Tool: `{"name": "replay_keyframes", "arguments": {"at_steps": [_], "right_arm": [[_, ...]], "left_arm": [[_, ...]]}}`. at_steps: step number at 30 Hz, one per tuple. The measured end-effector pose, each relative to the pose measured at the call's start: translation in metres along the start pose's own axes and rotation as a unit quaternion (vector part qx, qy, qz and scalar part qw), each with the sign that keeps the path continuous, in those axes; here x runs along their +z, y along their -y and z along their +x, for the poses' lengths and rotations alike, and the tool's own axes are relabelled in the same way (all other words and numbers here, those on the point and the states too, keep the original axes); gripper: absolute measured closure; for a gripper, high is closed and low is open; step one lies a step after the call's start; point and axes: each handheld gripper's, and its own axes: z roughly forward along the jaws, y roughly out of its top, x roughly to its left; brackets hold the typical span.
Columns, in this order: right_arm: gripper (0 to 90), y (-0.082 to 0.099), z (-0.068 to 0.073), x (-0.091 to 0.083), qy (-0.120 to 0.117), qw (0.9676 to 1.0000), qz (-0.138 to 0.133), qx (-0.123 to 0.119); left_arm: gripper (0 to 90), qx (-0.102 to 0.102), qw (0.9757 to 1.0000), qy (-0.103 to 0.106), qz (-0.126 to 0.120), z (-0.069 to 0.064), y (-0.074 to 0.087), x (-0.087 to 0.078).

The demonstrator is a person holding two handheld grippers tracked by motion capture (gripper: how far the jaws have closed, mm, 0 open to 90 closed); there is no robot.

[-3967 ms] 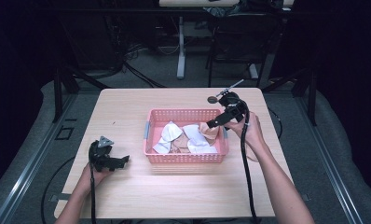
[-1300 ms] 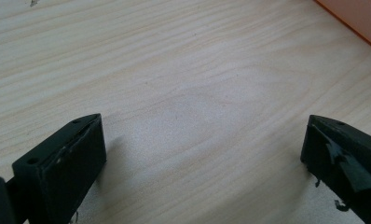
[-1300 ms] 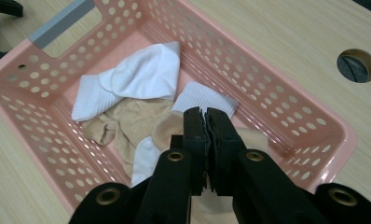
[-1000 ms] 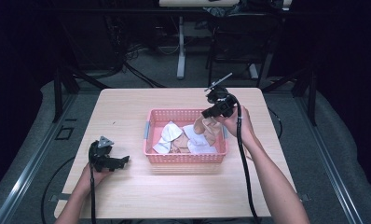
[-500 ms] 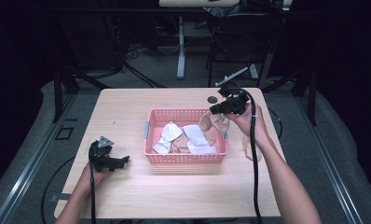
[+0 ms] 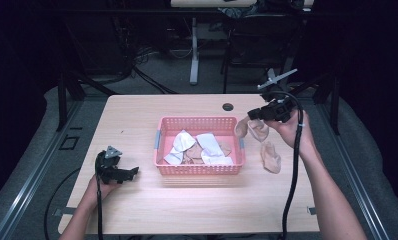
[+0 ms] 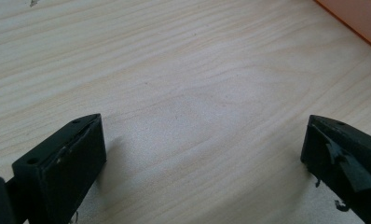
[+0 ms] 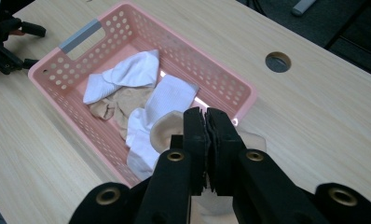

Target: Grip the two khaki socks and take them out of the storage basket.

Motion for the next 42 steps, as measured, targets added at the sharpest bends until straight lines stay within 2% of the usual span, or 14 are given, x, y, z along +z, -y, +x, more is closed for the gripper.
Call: {"name": "replay_keyframes", "arguments": {"at_steps": [6, 13, 19, 28, 34, 42], "right_arm": [[86.7, 0.016, -0.016, -0.017, 0.01, 0.9997, -0.011, 0.019], [86.7, 0.038, -0.034, -0.016, 0.015, 0.999, -0.001, 0.043], [86.7, 0.056, -0.047, -0.003, 0.015, 0.9979, 0.012, 0.062], [86.7, 0.073, -0.056, 0.015, 0.022, 0.9969, 0.033, 0.069], [86.6, 0.086, -0.062, 0.023, 0.018, 0.9968, 0.021, 0.075], [86.6, 0.104, -0.073, 0.041, 0.014, 0.9946, 0.033, 0.097]], "left_arm": [[0.0, 0.0, 1.0, 0.0, 0.0, 0.0, 0.0, 0.0], [0.0, 0.0, 1.0, 0.0, 0.0, 0.0, 0.0, 0.0], [0.0, 0.0, 1.0, 0.0, 0.0, 0.0, 0.0, 0.0], [0.0, 0.0, 1.0, 0.0, 0.0, 0.0, 0.0, 0.0], [0.0, 0.0, 1.0, 0.001, 0.0, 0.0, 0.0, 0.0], [0.0, 0.0, 1.0, 0.001, 0.0, 0.0, 0.0, 0.0]]}}
